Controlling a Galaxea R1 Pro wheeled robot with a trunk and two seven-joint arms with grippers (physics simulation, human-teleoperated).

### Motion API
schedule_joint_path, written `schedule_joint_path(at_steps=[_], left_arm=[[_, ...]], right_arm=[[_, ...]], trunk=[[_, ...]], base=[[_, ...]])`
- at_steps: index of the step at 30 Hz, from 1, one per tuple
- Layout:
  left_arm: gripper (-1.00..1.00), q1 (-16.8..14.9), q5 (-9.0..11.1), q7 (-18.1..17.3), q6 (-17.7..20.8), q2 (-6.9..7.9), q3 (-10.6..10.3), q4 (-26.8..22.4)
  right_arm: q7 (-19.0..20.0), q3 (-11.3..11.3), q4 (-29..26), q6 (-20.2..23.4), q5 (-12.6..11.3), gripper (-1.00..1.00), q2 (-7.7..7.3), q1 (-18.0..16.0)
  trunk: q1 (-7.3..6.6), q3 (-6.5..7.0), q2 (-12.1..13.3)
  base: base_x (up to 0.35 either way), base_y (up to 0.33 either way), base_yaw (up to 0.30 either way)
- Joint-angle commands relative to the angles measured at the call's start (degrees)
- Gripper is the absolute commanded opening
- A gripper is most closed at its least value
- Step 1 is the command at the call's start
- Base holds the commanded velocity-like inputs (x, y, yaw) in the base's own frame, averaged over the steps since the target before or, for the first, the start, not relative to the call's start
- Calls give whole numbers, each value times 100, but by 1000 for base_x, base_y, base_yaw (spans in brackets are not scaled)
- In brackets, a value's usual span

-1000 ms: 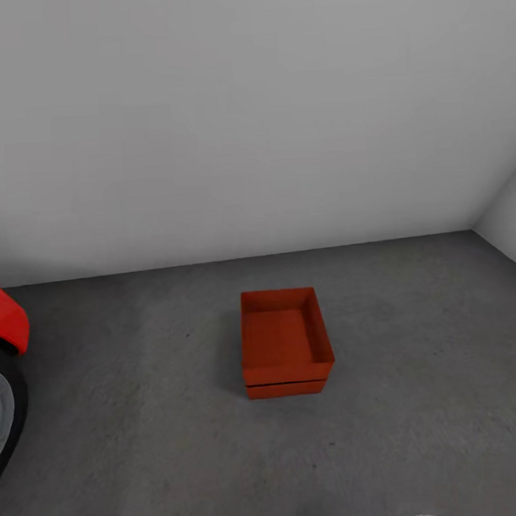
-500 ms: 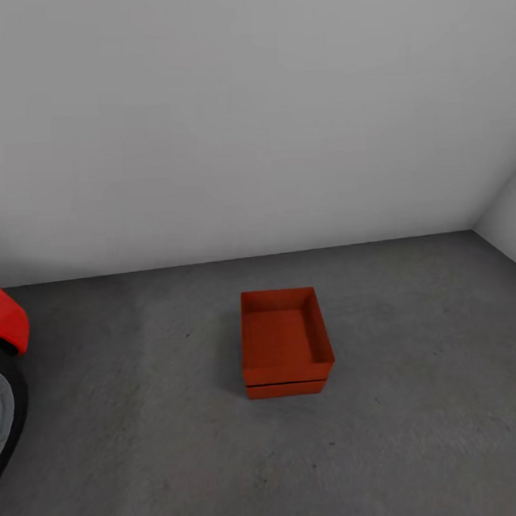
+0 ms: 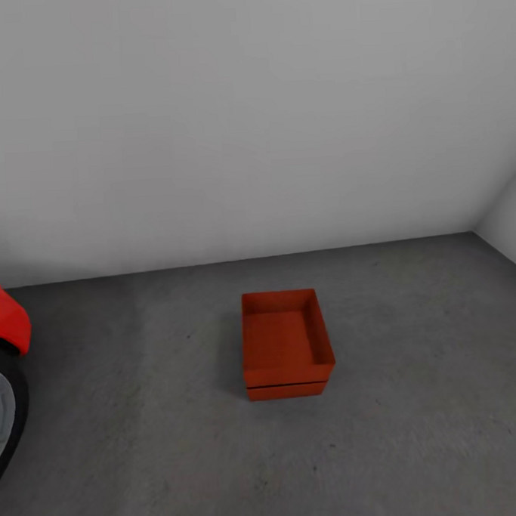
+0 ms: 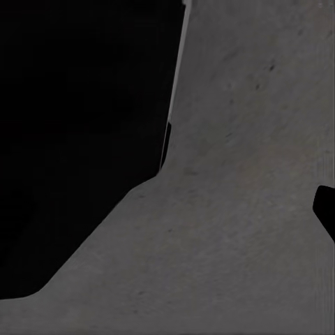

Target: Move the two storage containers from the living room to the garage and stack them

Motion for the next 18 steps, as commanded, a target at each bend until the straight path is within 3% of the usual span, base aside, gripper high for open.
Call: schedule_joint_path(at_steps=[1,18], left_arm=[[100,-3,37,6,-29,-4,-5,5],[100,-3,-27,16,-68,-19,-44,-29]], right_arm=[[-2,49,18,-36,-57,100,1,-6],[21,41,18,-36,-93,100,-34,-6]], trunk=[[1,5,-4],[1,162,-4]], base=[[0,0,62],[0,0,44]])
